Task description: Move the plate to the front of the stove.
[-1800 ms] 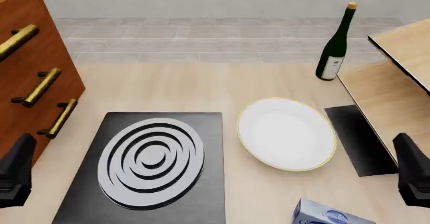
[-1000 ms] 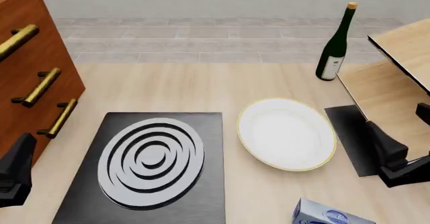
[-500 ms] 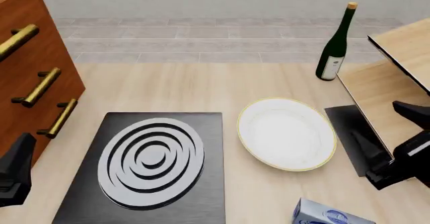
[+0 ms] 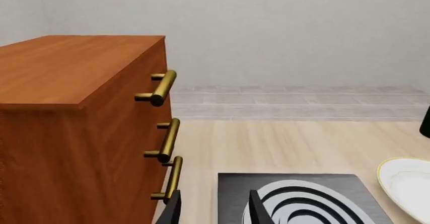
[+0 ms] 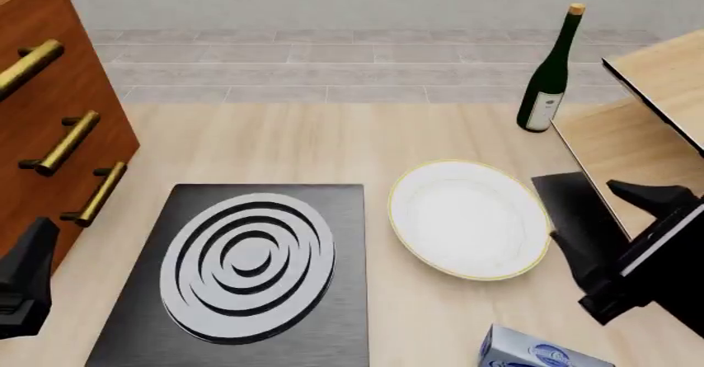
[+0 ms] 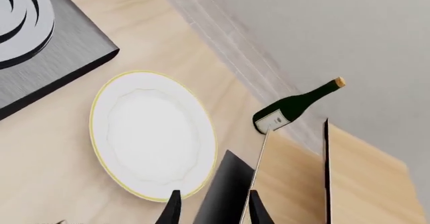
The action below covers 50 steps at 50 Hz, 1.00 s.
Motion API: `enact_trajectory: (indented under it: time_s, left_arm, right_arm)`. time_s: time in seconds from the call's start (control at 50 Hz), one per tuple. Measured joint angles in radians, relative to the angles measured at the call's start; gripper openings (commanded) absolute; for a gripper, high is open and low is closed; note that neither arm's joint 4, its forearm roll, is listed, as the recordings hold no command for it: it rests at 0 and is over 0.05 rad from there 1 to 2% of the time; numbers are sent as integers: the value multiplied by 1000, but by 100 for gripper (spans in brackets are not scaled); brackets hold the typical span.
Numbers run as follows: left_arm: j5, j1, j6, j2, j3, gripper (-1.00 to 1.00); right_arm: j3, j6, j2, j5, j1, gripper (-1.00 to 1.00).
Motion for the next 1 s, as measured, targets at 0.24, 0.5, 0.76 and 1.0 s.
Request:
enact_trajectory:
  time_s: [0.24,0.5,0.76,1.0]
  left_arm:
    - [0,0,0,0,0,100]
    - [-2,0,0,4,-1,100]
    - [-3,0,0,4,-1,100]
    - [-3,0,0,5,-1,100]
  right_arm:
    - [-2,-19,77,-44,43,100]
    - [-17,-57,203,-101,86,100]
    - [-13,-66,297,-146,129,100]
    - [-18,-61,362,-160,168,100]
